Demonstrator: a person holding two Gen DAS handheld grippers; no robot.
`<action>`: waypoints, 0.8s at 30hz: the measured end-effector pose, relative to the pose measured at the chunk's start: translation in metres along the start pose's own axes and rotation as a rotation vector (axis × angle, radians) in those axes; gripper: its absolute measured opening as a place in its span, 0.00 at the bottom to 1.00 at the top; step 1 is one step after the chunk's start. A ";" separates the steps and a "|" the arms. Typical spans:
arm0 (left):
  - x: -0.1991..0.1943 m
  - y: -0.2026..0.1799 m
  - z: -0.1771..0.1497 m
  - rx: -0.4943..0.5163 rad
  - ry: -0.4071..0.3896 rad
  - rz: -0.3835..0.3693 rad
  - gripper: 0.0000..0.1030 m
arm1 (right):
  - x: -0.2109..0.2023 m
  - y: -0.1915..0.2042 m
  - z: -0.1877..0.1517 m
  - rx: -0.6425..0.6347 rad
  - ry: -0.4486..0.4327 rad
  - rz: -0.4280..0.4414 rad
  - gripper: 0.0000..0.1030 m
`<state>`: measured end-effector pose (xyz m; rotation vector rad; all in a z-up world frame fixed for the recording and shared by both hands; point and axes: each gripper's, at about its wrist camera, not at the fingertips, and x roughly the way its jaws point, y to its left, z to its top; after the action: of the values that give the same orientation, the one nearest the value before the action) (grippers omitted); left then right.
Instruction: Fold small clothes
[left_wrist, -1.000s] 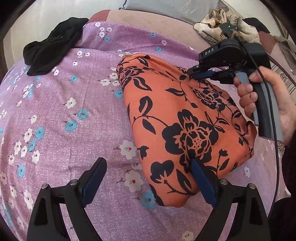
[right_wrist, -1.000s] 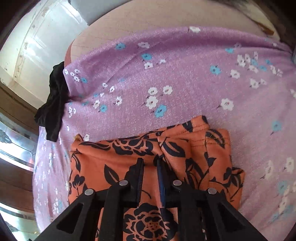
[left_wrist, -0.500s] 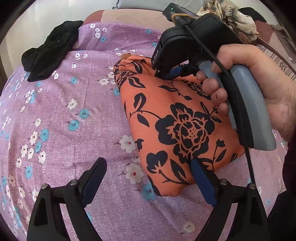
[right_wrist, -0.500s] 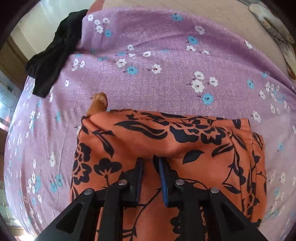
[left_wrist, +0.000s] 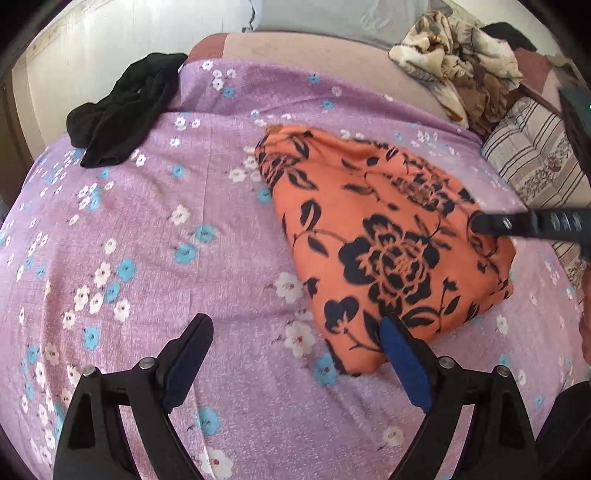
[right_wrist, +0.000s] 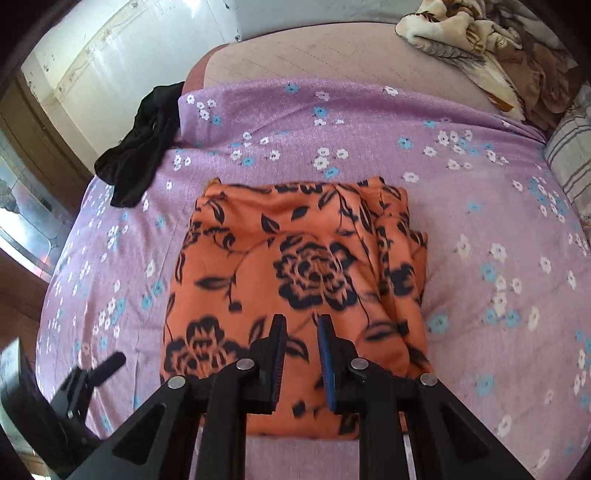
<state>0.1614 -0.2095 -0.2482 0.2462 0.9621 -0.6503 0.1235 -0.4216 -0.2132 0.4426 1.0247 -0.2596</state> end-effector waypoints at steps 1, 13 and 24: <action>0.003 0.000 -0.004 0.003 0.006 -0.003 0.89 | 0.007 -0.007 -0.011 0.016 0.036 -0.014 0.20; -0.020 -0.008 -0.004 0.072 -0.080 0.016 0.89 | -0.005 -0.025 -0.018 0.056 -0.009 0.010 0.19; 0.031 0.017 0.006 -0.121 0.040 -0.076 0.95 | 0.024 -0.067 -0.029 0.152 -0.078 0.168 0.20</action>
<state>0.1883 -0.2114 -0.2719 0.1163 1.0498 -0.6561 0.0858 -0.4667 -0.2621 0.6479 0.8895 -0.2034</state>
